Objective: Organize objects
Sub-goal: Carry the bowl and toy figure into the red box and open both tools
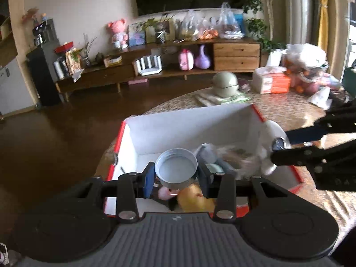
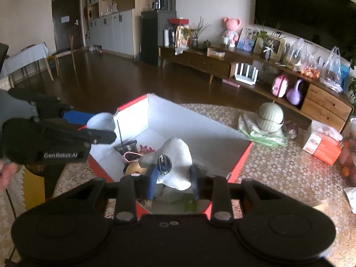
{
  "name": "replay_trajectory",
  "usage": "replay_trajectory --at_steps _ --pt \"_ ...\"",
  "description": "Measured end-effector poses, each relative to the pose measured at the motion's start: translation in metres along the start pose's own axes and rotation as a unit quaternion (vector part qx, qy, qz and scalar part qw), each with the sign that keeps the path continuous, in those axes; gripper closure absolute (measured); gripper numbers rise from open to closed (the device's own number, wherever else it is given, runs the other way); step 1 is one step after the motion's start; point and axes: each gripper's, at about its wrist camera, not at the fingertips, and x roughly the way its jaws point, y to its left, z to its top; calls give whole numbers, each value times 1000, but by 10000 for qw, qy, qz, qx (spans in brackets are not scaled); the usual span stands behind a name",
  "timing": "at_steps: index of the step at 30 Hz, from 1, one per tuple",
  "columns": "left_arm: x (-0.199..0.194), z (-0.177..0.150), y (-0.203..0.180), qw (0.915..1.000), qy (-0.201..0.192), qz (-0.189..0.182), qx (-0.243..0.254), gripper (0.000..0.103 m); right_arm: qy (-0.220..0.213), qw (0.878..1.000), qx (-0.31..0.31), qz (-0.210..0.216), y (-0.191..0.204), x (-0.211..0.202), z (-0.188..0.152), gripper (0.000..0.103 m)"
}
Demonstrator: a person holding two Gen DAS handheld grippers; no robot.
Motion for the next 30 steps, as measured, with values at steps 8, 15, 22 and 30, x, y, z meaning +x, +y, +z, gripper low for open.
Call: replay_trajectory --at_steps 8,15,22,30 --pt "48 -2 16 9993 346 162 -30 64 325 9994 80 13 5 40 -1 72" --pt "78 -10 21 9980 588 233 -96 64 478 9988 -40 30 16 66 1 72" --pt "98 -15 23 9961 830 273 -85 64 653 9973 -307 121 33 88 9 71" --pt "110 -17 19 9955 921 213 -64 64 772 9968 -144 116 28 99 5 68"
